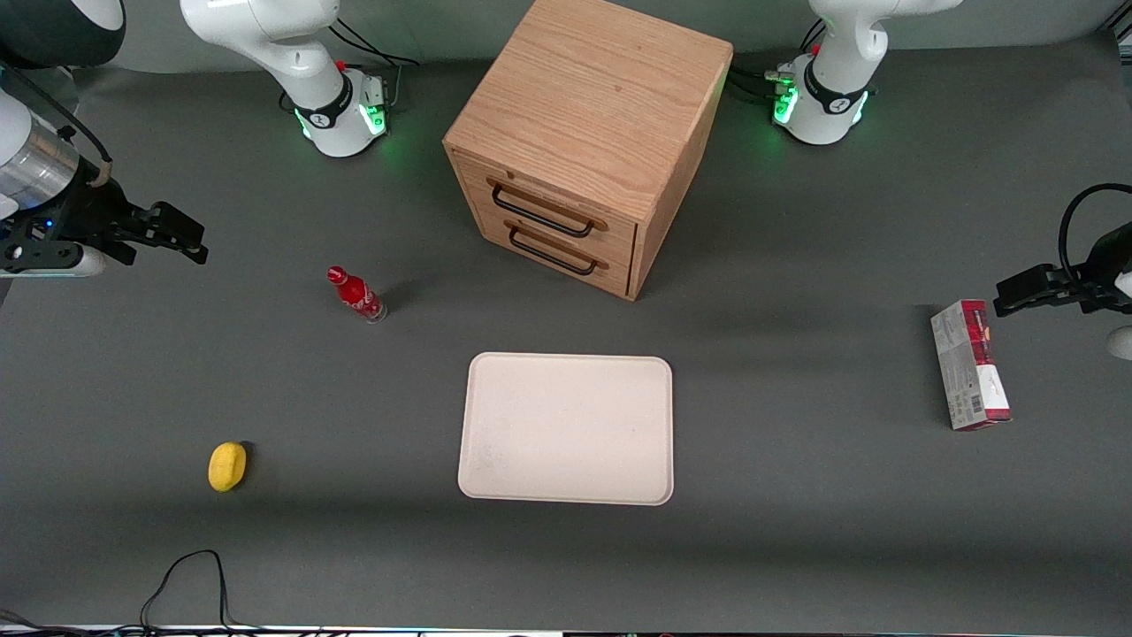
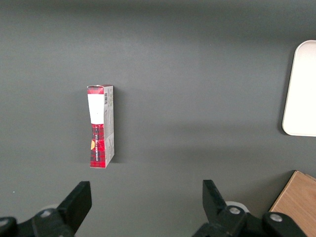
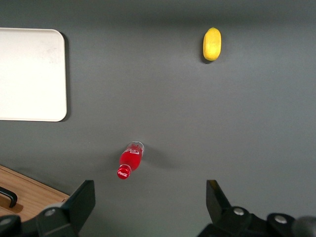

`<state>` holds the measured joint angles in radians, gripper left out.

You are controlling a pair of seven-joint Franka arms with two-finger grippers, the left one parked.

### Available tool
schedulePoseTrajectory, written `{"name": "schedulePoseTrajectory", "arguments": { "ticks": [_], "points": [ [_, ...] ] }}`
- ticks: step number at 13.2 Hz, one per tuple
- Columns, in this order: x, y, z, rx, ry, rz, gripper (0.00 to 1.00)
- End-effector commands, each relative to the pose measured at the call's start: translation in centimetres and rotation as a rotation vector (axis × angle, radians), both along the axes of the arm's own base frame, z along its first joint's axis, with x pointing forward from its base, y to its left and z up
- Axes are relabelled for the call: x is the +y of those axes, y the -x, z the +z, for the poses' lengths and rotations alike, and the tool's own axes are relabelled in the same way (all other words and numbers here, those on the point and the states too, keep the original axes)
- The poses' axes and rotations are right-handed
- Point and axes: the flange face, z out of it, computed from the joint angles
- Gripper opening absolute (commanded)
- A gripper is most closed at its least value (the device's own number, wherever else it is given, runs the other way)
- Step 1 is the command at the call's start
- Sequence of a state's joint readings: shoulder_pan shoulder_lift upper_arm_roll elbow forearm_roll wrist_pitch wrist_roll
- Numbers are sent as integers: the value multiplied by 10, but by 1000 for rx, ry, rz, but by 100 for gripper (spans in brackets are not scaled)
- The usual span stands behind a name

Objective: Open upper drawer
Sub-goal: 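Move the right gripper toward the upper drawer's black handle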

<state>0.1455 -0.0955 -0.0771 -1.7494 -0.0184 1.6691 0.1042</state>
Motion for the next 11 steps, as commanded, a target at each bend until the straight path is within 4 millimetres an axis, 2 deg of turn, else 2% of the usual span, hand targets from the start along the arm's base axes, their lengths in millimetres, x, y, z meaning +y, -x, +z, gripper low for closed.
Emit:
{"name": "schedulePoseTrajectory", "arguments": {
  "ticks": [1, 3, 4, 5, 8, 11],
  "points": [
    [1, -3, 1, 11, -9, -33, 100],
    [3, -9, -4, 20, -10, -24, 100],
    [9, -15, -5, 20, -8, -15, 100],
    [24, -20, -8, 23, -7, 9, 100],
    [99, -16, -7, 24, -47, 132, 100],
    [187, -4, -5, 36, -58, 298, 100]
  ]
}}
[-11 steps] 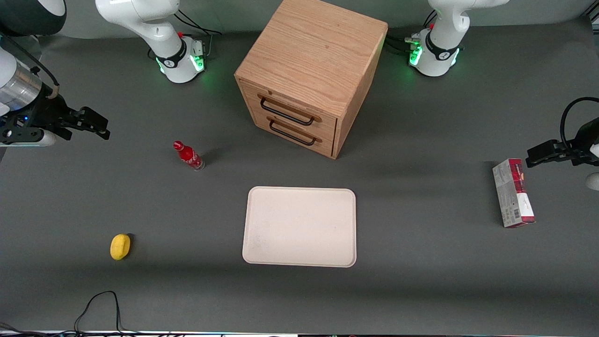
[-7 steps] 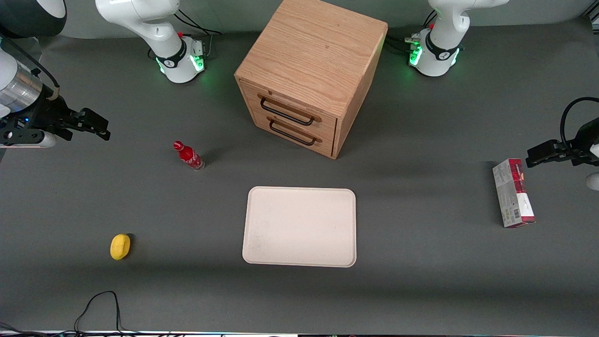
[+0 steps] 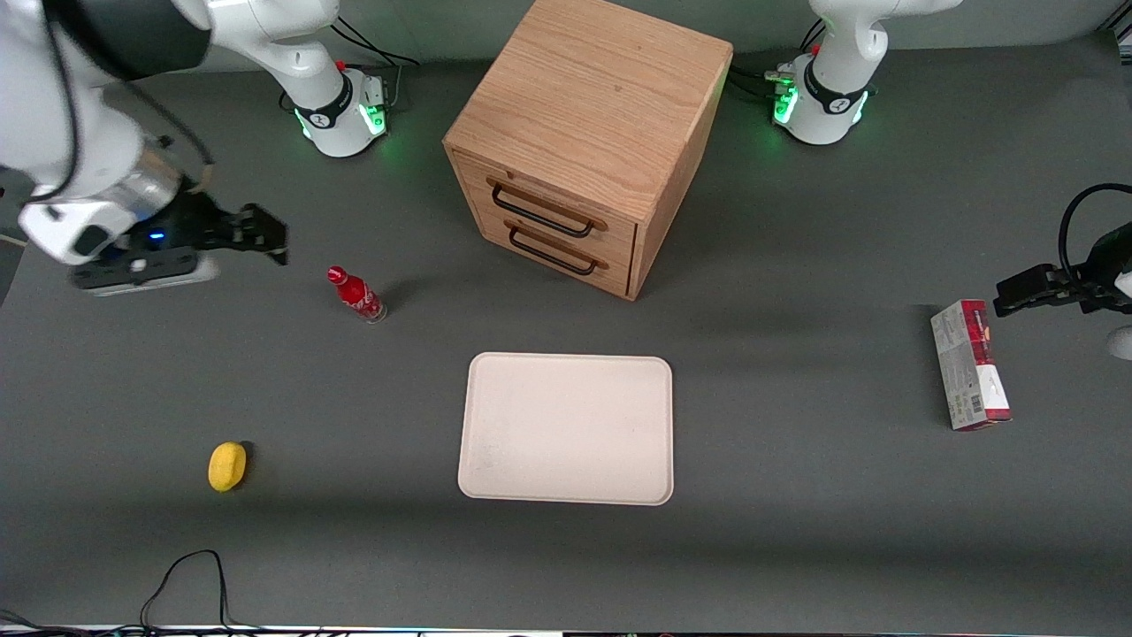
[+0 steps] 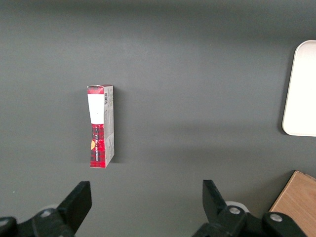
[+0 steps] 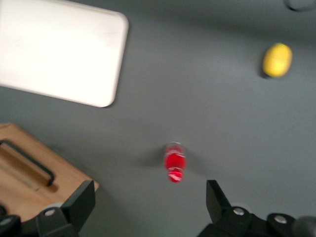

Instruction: Open upper drawer

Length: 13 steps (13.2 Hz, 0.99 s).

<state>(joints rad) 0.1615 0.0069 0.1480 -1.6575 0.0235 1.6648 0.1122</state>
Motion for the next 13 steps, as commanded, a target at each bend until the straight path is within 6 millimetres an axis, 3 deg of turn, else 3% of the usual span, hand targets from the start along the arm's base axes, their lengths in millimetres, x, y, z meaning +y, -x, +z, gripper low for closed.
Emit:
{"name": "schedulePoseTrajectory", "arguments": {
  "ticks": [1, 4, 7, 10, 13],
  "points": [
    [79, 10, 11, 10, -34, 131, 100],
    [157, 32, 8, 20, -78, 357, 100],
    [219, 62, -18, 102, -164, 552, 100],
    [235, 62, -45, 185, -308, 710, 100],
    [240, 52, -78, 229, -339, 786, 100]
  ]
}}
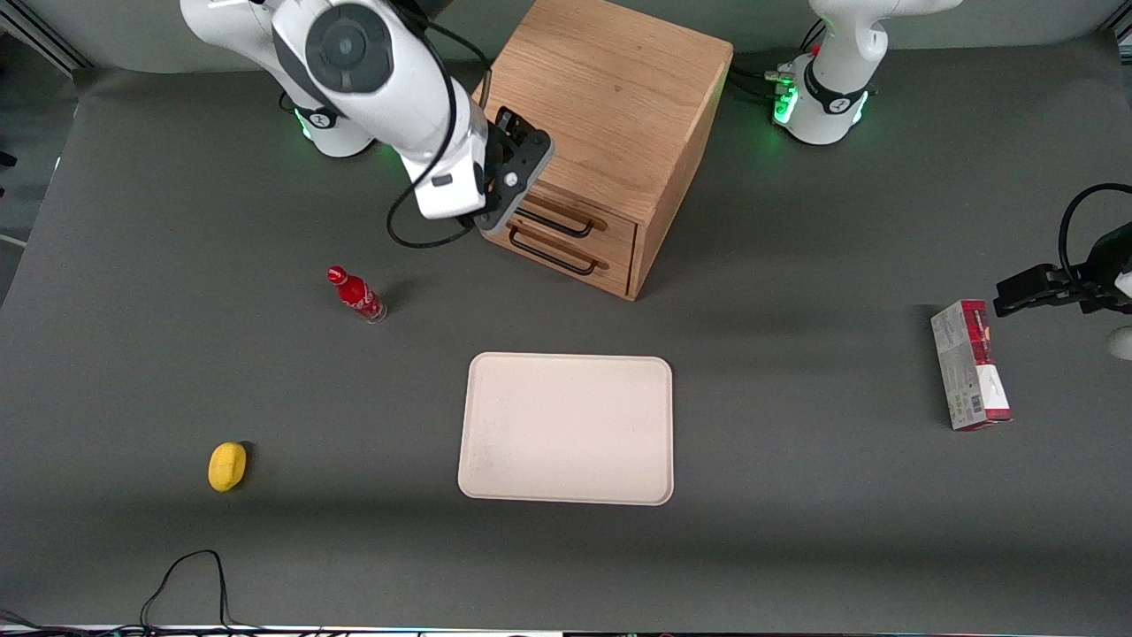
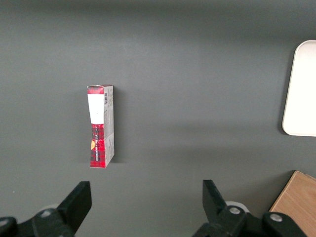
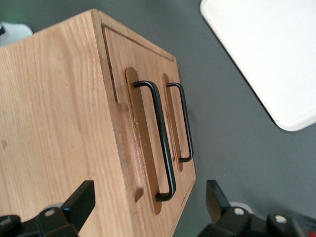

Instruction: Open upper drawer

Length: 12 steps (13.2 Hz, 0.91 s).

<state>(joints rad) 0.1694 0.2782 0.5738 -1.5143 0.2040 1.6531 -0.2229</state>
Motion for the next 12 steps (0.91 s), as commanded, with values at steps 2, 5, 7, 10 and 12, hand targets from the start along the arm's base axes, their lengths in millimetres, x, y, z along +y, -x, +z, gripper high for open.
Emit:
{"name": "schedulePoseTrajectory", "arguments": {
  "ticks": [2, 5, 7, 10, 12],
  "points": [
    [12, -17, -40, 61, -59, 104, 100],
    [24, -16, -81, 27, -8, 140, 100],
    [29, -15, -95, 21, -13, 138, 100],
    [33, -13, -111, 14, -10, 140, 100],
    [34, -13, -116, 10, 3, 149, 100]
  ]
}}
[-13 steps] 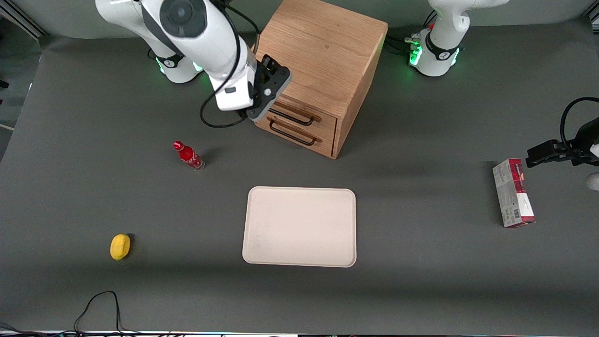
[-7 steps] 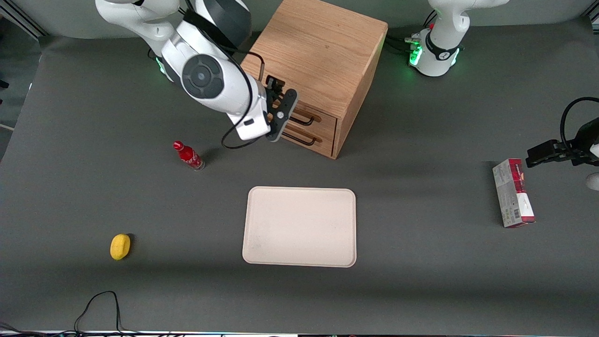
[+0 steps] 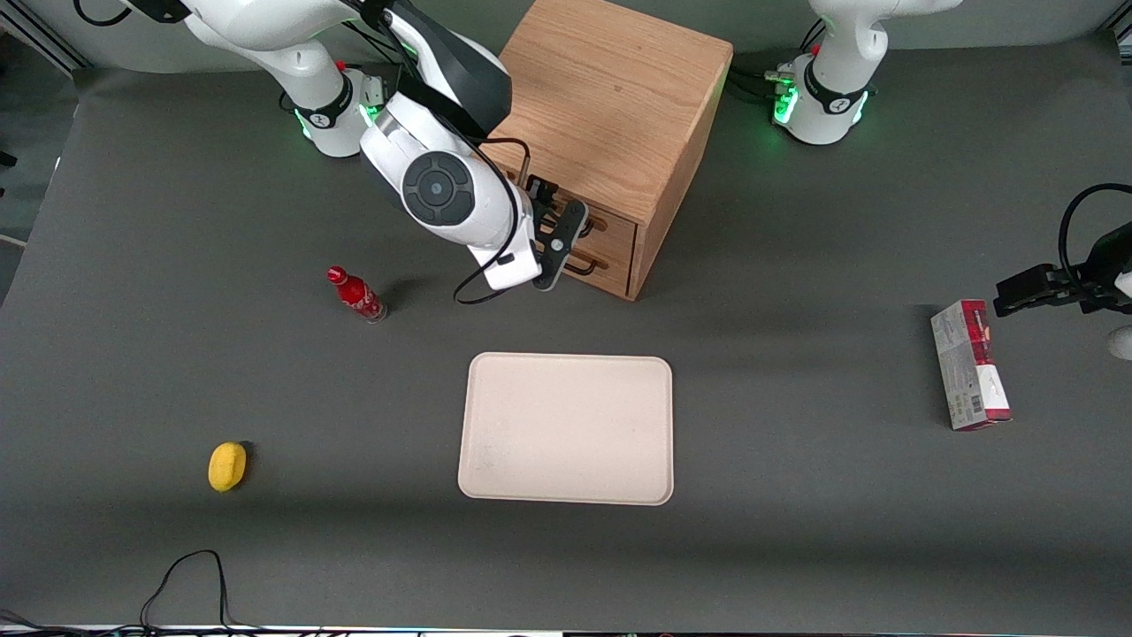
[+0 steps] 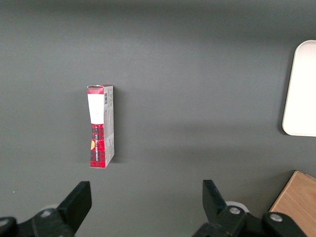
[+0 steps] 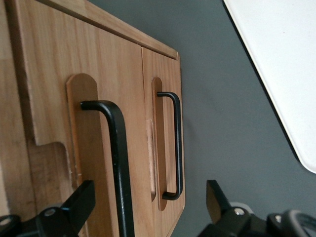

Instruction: Open upper drawer

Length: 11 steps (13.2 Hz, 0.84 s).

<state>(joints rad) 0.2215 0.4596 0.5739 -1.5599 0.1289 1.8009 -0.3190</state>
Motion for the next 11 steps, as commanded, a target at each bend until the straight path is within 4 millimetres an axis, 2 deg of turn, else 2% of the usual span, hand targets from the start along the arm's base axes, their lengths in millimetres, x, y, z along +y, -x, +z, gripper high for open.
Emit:
{"name": "schedulePoseTrajectory", "arguments": {
  "ticks": [1, 6, 10, 11],
  "points": [
    [1, -1, -8, -34, 20, 39, 100],
    [0, -8, -15, -63, 31, 45, 100],
    [-10, -28, -11, -110, 35, 66, 100],
    [-18, -35, -9, -116, 28, 72, 100]
  ]
}}
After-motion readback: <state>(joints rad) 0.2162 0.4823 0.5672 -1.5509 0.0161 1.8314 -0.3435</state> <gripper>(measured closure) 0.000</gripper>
